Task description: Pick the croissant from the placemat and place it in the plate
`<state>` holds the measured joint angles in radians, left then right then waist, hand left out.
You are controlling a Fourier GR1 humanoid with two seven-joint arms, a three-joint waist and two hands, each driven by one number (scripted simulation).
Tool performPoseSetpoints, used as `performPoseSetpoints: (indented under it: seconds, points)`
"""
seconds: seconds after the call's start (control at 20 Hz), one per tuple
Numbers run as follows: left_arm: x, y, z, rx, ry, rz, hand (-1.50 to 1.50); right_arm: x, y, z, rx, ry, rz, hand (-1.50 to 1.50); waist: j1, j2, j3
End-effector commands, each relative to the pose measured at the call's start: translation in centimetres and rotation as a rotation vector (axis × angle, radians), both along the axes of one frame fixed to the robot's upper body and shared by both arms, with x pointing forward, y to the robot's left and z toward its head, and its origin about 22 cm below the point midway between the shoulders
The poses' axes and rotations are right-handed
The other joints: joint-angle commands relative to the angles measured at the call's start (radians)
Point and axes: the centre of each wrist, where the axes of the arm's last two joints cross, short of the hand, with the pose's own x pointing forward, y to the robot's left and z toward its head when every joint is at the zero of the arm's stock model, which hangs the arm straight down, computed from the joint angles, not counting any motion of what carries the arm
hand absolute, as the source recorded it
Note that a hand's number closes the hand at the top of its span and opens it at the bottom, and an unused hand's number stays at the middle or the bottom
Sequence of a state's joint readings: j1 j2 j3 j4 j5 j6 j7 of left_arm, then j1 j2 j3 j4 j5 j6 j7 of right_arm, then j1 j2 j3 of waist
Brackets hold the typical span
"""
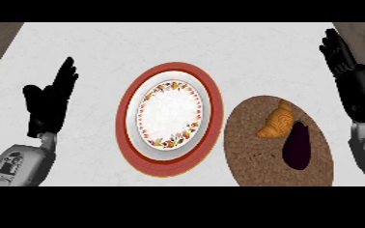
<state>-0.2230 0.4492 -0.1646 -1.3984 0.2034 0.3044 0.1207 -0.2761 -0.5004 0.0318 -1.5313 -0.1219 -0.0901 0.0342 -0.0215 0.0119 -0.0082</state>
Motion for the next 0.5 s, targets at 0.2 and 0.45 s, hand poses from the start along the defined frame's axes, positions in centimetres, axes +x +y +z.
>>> performPoseSetpoints:
  seconds: [0.2,0.45]
  points:
    - [-2.5,3.7,-1.5,0.218,-0.027,-0.001,0.00,-0.5,1.0,-0.2,0.473,-0.218,-0.553,-1.50,0.010,-0.029,0.010]
    - [-3.8,3.9,-2.4,0.221,-0.010,-0.019,0.00,-2.5,-1.8,-3.4,0.146,-0.377,-1.048,-1.50,0.008,-0.025,0.001]
